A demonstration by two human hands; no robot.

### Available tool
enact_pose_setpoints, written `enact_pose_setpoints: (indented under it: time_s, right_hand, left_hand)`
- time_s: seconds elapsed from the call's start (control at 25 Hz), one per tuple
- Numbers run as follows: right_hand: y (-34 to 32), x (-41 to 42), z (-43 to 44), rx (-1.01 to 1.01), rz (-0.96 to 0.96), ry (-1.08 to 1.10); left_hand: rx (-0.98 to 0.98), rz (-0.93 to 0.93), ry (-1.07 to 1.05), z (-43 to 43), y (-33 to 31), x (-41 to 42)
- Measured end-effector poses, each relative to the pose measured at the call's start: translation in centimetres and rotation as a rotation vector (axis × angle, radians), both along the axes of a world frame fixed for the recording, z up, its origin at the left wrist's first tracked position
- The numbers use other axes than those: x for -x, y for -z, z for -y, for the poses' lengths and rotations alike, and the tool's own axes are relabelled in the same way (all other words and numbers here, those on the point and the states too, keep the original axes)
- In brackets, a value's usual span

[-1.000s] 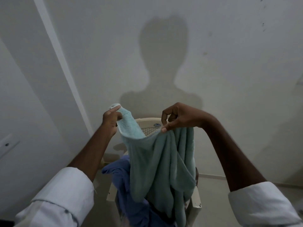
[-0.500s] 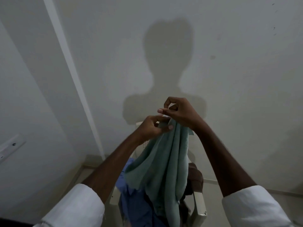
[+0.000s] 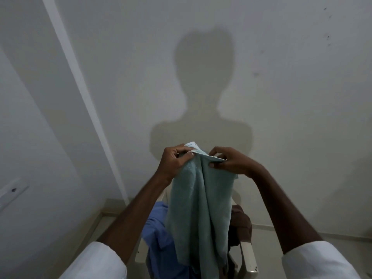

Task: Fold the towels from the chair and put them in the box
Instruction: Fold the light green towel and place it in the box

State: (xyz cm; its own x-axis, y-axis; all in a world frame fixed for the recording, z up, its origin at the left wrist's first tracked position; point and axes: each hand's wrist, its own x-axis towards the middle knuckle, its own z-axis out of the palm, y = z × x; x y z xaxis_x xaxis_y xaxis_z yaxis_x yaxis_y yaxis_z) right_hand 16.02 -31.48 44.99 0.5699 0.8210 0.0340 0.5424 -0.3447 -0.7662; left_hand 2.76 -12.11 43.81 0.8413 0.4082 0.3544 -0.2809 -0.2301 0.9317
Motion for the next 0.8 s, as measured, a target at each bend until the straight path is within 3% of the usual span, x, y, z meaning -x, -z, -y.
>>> enact_pose_setpoints:
  time_s: [0.16,0.28,0.48,0.56,0.68,0.8]
  right_hand:
    - [3.5,-0.1,0.9,-0.256,-0.025,0.119]
    - [5.5,0.0,1.6,-0.433,-0.169,0.234]
    - [5.5,-1.0,2.9,-0.434,-0.305,0.243]
    - [5.6,-1.4,3.3,-0.529,-0.393,0.268]
    - [5.6,-0.9,2.9,-0.756,-0.531,0.378]
    - [4.8,-0.1,1.6,-0.895,-0.743,0.23]
  left_hand:
    - [0.146,-0.035,0.07,0.1,0.2,0.1]
    - [0.279,-0.07,0.126,0.0,0.2,0.4]
    - [0.505,-0.05,0.06,-1.3,0.9,0.9]
    - [0.572,-0.051,0.028,-2.0,1.4,1.3]
    - [0.57,-0.074,0.055,-2.3,1.5,1.9]
    - [0.47,-0.137,0.164,-1.6,1.4,2.4]
